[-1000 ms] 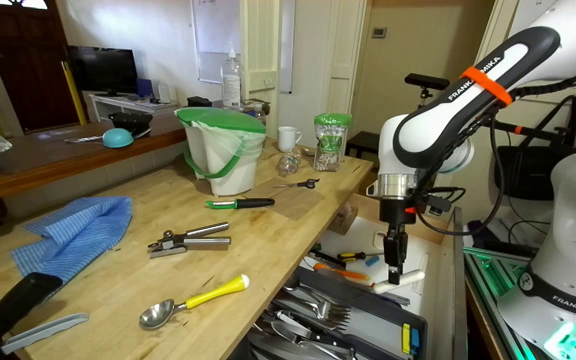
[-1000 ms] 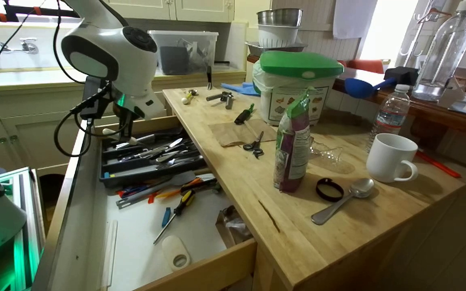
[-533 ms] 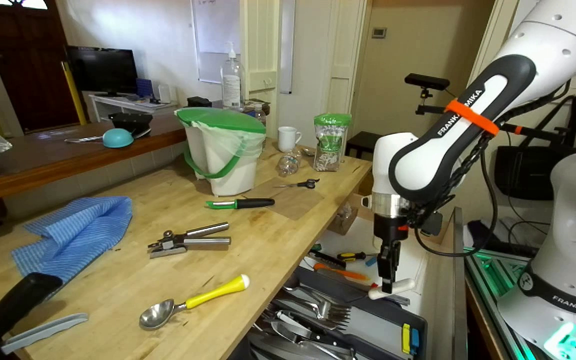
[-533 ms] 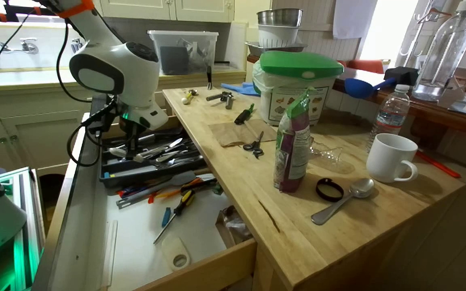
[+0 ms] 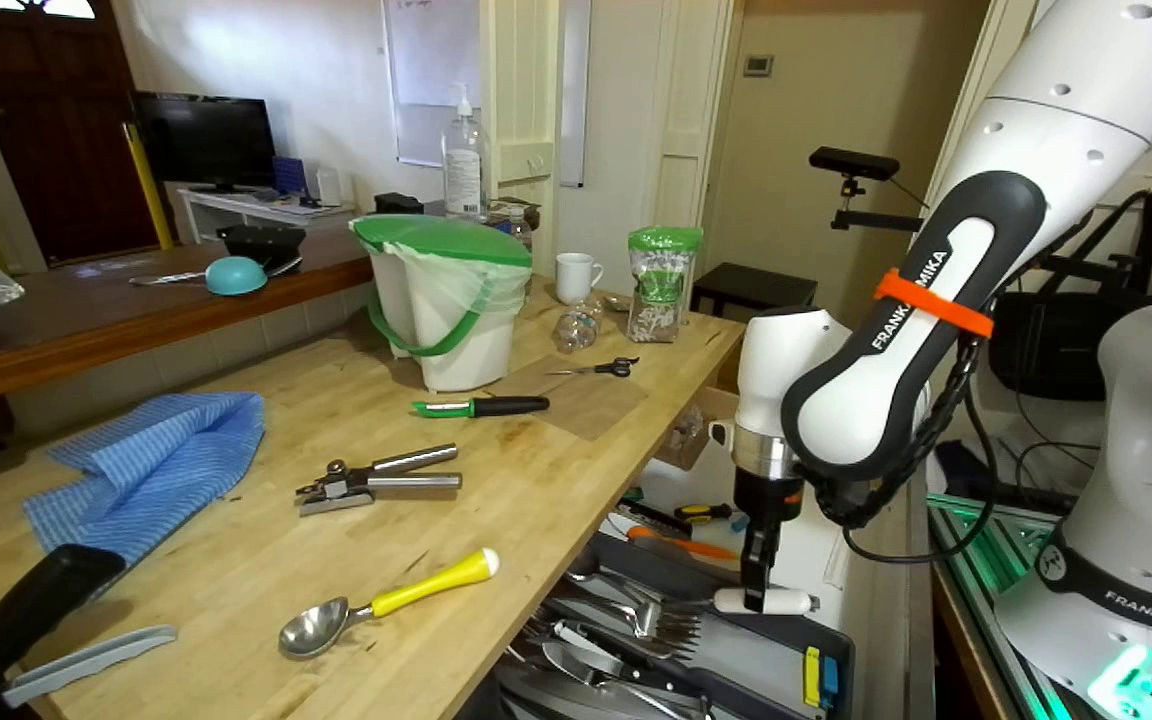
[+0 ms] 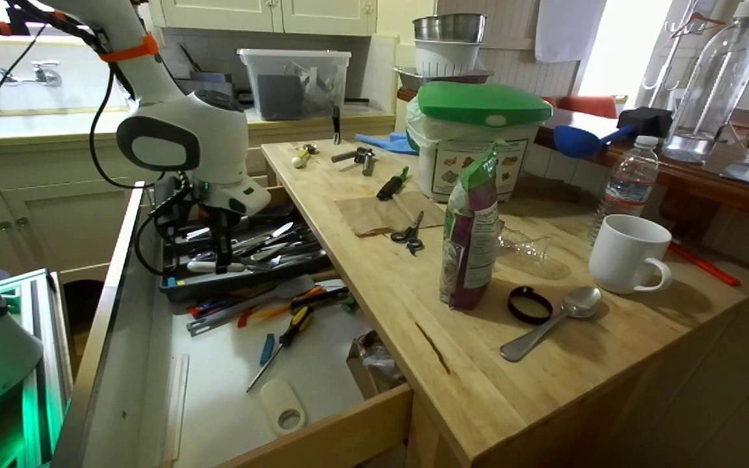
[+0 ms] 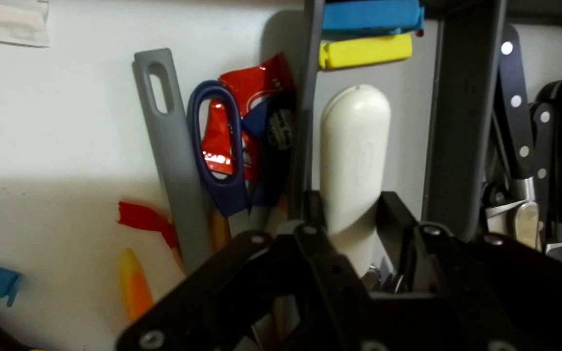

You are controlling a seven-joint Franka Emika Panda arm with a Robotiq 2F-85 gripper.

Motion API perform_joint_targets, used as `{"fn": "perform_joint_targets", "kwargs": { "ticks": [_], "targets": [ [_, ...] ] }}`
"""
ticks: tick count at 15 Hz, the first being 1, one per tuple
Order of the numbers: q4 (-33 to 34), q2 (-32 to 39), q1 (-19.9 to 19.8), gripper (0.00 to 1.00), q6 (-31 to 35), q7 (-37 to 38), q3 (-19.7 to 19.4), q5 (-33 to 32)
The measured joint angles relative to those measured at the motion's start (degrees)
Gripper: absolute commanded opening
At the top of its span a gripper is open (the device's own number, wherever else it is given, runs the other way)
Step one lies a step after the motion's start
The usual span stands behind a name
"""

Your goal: Put the white and silver peeler inside the open drawer.

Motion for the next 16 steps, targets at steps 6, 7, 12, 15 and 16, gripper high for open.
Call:
{"fn": "perform_joint_targets", "kwargs": {
  "ticks": [6,7,12,15,16],
  "targets": [
    [0.6,0.3,-0.6,0.08,0.0,0.0,1.2,0.6],
    [0.7,0.4,-0.6,0.08,0.0,0.0,1.9,1.2],
    [1.4,3.3,-0.6,0.08,-0.2,0.5,4.8,3.6],
    [1.4,5.7,-0.6,0.08,-0.3,2.9,5.1,3.6],
    [1.4,6.4,-0.6,0.08,-0.3,3.7,5.1,3.6]
  ]
}}
